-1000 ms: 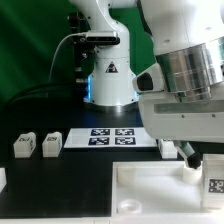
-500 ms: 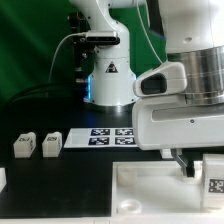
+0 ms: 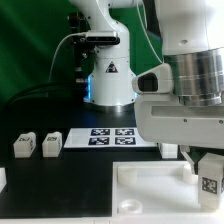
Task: Assemble one leg
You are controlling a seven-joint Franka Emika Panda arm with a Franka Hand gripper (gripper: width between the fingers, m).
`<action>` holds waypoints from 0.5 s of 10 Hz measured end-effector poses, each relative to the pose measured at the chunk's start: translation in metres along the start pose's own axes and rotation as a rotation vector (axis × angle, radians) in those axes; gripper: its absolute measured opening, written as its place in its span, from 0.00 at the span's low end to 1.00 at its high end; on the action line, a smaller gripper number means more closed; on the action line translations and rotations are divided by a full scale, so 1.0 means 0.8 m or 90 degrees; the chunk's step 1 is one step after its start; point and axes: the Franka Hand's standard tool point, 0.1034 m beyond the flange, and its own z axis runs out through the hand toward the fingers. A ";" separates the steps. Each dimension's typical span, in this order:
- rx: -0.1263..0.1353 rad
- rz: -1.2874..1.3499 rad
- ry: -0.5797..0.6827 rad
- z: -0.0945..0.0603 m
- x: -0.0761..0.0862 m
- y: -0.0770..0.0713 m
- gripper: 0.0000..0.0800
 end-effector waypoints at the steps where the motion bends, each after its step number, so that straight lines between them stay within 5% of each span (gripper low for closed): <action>1: 0.015 0.136 0.003 0.000 0.000 0.002 0.38; 3: 0.072 0.400 0.004 0.003 -0.008 0.002 0.38; 5: 0.073 0.393 -0.005 0.003 -0.009 0.003 0.37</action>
Offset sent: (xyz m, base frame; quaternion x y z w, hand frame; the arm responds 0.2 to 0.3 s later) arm 0.0034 0.0073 0.0063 0.0346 -0.0706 0.3581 0.9304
